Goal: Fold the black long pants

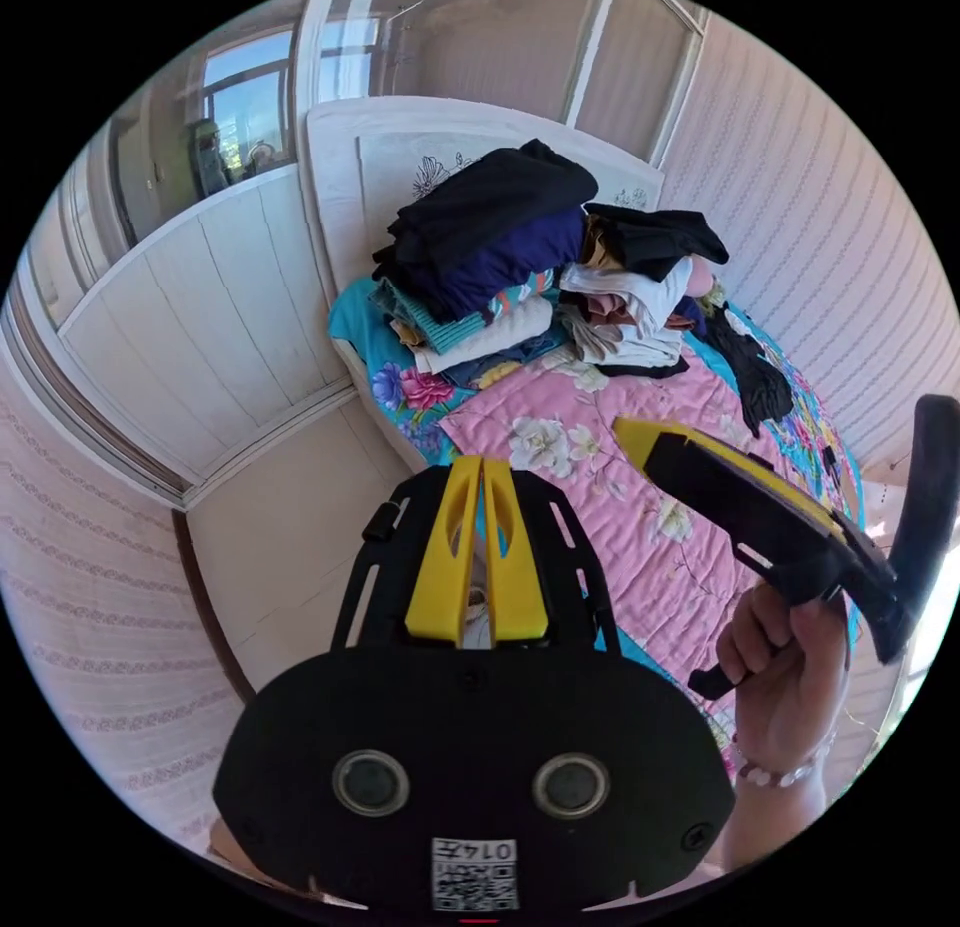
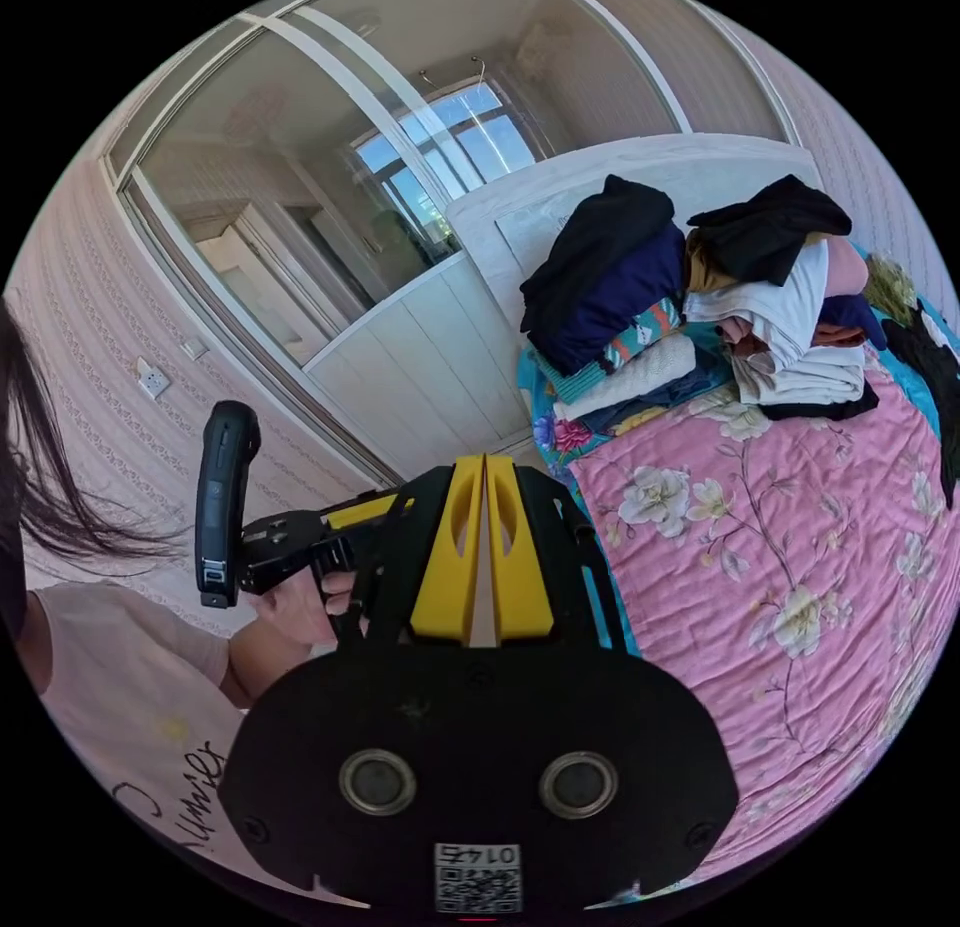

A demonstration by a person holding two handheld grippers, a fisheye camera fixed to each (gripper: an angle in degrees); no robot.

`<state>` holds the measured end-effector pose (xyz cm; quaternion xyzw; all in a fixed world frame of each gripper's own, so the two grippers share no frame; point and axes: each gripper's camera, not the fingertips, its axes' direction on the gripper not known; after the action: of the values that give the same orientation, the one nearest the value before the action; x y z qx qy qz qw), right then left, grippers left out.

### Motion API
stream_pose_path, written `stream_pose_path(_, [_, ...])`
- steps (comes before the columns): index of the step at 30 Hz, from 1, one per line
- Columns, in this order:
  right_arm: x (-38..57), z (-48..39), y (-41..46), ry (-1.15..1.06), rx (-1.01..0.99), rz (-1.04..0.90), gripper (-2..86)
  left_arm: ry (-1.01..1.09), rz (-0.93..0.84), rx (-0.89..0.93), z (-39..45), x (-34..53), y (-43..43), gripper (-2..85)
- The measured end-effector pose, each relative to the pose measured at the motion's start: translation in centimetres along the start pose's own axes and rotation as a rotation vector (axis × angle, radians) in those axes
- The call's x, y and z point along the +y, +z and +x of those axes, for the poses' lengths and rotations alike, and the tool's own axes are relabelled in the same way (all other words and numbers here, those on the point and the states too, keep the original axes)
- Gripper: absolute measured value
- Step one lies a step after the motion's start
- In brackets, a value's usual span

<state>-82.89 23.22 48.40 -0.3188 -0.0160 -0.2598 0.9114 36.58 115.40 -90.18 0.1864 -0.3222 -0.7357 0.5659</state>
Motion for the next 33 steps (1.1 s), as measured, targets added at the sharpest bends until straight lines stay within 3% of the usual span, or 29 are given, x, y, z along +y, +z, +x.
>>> stream_pose_path(5, [-0.4,-3.0,0.0,-0.087,0.059,-0.005,-0.3,0.233,0.2,0.057,0.2,1.0,-0.9,-0.8])
stream_pose_path(11, [-1.4,-6.5,0.2,-0.145,0.141,-0.016,-0.3,0.384,0.185,0.263,-1.5,0.3,-0.4,-0.8])
stream_pose_path(16, [-2.4,-9.9,0.7,-0.233,0.23,-0.021,-0.6,0.442,0.246,0.246,-3.2,-0.5,-0.5,-0.8])
stream_pose_path(25, [-5.8,-14.4,3.2,-0.363,0.277,-0.071,-0.9,0.399,0.408,0.116,-7.2,-1.7,-0.6,2.8])
stream_pose_path(33, [-10.4,-18.7,7.2,-0.572,0.47,-0.116,-0.5,0.342,0.359,0.126,-12.2,-5.4,2.1,10.5])
